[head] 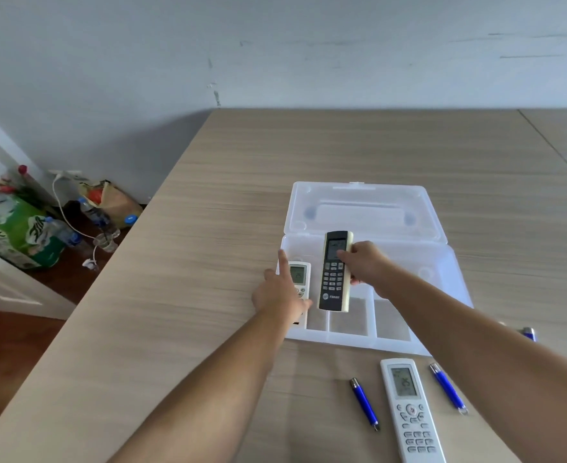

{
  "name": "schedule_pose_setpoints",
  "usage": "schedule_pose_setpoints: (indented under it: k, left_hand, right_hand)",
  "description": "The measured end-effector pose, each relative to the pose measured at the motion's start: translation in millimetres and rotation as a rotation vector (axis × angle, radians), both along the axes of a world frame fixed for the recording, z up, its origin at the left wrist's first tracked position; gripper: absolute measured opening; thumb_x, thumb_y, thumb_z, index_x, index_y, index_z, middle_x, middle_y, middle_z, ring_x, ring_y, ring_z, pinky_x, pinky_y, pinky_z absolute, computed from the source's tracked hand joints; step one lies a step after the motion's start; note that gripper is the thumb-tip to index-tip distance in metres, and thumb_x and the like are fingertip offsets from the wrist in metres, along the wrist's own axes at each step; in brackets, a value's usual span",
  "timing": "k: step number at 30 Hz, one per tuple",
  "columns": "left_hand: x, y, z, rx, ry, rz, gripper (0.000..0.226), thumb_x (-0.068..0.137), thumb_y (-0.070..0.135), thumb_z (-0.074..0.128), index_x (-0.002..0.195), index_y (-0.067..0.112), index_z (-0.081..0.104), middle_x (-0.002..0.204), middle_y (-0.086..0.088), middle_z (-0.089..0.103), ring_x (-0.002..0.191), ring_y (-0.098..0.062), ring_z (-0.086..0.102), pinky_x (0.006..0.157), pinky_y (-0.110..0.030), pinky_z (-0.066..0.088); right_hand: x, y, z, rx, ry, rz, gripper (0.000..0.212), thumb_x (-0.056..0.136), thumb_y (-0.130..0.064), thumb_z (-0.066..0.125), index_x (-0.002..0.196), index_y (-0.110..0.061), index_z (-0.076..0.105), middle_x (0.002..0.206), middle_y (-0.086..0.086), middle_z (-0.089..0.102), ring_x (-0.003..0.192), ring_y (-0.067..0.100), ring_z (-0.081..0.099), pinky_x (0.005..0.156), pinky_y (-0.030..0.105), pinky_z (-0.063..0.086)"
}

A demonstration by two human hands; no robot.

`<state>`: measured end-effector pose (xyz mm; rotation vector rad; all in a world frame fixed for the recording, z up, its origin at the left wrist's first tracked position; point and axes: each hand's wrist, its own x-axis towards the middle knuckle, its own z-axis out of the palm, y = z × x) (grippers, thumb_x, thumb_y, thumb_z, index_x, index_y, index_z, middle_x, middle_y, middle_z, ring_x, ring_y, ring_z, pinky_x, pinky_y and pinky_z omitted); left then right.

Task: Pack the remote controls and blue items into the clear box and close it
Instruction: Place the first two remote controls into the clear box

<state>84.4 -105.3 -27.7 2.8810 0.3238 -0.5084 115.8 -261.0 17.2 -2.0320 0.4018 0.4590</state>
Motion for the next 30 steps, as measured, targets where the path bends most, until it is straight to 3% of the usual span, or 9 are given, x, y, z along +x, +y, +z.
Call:
schedule_pose_setpoints:
  k: [3, 5, 8, 11, 15, 20, 22, 26, 30]
  left_hand:
    - [-1.6, 9.8, 8.4, -0.191, 0.034, 0.078, 0.106, 0.083, 0.043, 0.068, 0.154, 0.026, -0.008, 0.131, -0.008, 0.058, 0.109, -0.026, 0.064, 0.078, -0.035, 0.05]
    - [-3.8, 16.7, 11.2, -0.299, 0.057, 0.093, 0.09, 0.09, 0.038, 0.06, 0.155, 0.024, -0.001, 0.135, -0.01, 0.058, 0.109, -0.028, 0.065, 0.079, -0.033, 0.049]
    - [-5.7, 26.2, 13.2, -0.433, 0.069, 0.102, 0.07, 0.098, 0.033, 0.047, 0.155, 0.026, 0.006, 0.147, -0.013, 0.047, 0.117, -0.03, 0.061, 0.086, -0.036, 0.052]
    - [-6.2, 31.1, 14.1, -0.559, 0.078, 0.149, 0.056, 0.101, 0.026, 0.036, 0.152, 0.034, 0.014, 0.143, -0.011, 0.05, 0.116, -0.033, 0.059, 0.074, -0.042, 0.059]
    - [-5.1, 33.4, 16.8, -0.648, 0.09, 0.178, 0.048, 0.102, 0.02, 0.031, 0.147, 0.036, 0.026, 0.134, -0.008, 0.056, 0.11, -0.031, 0.061, 0.073, -0.047, 0.06]
    - [-0.1, 32.4, 16.4, -0.641, 0.107, 0.19, 0.051, 0.101, 0.015, 0.029, 0.146, 0.039, 0.028, 0.117, -0.004, 0.054, 0.093, -0.026, 0.055, 0.049, -0.033, 0.053]
    - [0.2, 31.9, 16.4, -0.634, 0.101, 0.19, 0.052, 0.101, 0.014, 0.03, 0.146, 0.039, 0.029, 0.112, -0.002, 0.053, 0.09, -0.026, 0.056, 0.042, -0.029, 0.049]
    - [-0.9, 30.5, 18.8, -0.639, 0.083, 0.182, 0.047, 0.102, 0.015, 0.031, 0.144, 0.035, 0.034, 0.123, -0.007, 0.058, 0.09, -0.024, 0.055, 0.049, -0.032, 0.052]
    - [-3.4, 31.6, 18.1, -0.58, 0.045, 0.148, 0.043, 0.102, 0.02, 0.033, 0.143, 0.03, 0.035, 0.129, -0.01, 0.06, 0.096, -0.025, 0.06, 0.075, -0.036, 0.056]
  right_hand:
    - [-0.5, 13.9, -4.4, -0.158, -0.052, 0.061, 0.023, 0.091, -0.025, 0.052, 0.095, -0.004, 0.059, 0.093, 0.014, 0.065, 0.079, 0.029, 0.06, 0.07, 0.03, 0.046]
    - [-2.4, 23.6, -8.2, -0.215, -0.079, 0.091, 0.037, 0.09, -0.023, 0.054, 0.122, -0.006, 0.05, 0.105, 0.016, 0.063, 0.086, 0.031, 0.059, 0.071, 0.032, 0.046]
    - [-5.2, 34.0, -14.7, -0.294, -0.123, 0.144, 0.069, 0.088, -0.016, 0.053, 0.147, -0.021, 0.018, 0.087, 0.012, 0.06, 0.078, 0.03, 0.056, 0.066, 0.032, 0.044]
    - [-1.2, 39.6, -21.3, -0.362, -0.186, 0.186, 0.062, 0.083, -0.011, 0.051, 0.141, -0.018, 0.03, 0.09, 0.012, 0.062, 0.083, 0.032, 0.058, 0.07, 0.035, 0.05]
    - [1.8, 40.9, -24.0, -0.398, -0.174, 0.242, 0.043, 0.079, -0.012, 0.055, 0.121, -0.01, 0.049, 0.109, 0.014, 0.06, 0.097, 0.032, 0.057, 0.08, 0.035, 0.05]
    - [-1.8, 35.4, -33.3, -0.705, -0.176, 0.386, 0.049, 0.079, -0.032, 0.059, 0.125, -0.016, 0.056, 0.131, 0.011, 0.044, 0.122, 0.032, 0.039, 0.099, 0.041, 0.038]
    - [-1.5, 32.6, -34.3, -0.686, -0.132, 0.39, 0.052, 0.08, -0.036, 0.06, 0.13, -0.023, 0.052, 0.139, 0.008, 0.038, 0.127, 0.033, 0.037, 0.102, 0.042, 0.035]
    - [4.1, 28.6, -37.8, -0.531, -0.029, 0.397, 0.049, 0.084, -0.035, 0.059, 0.131, -0.024, 0.049, 0.137, 0.01, 0.045, 0.124, 0.033, 0.047, 0.103, 0.045, 0.041]
    - [2.8, 27.5, -41.4, -0.515, -0.037, 0.381, 0.051, 0.085, -0.037, 0.059, 0.134, -0.026, 0.046, 0.136, 0.009, 0.048, 0.126, 0.031, 0.047, 0.104, 0.046, 0.04]
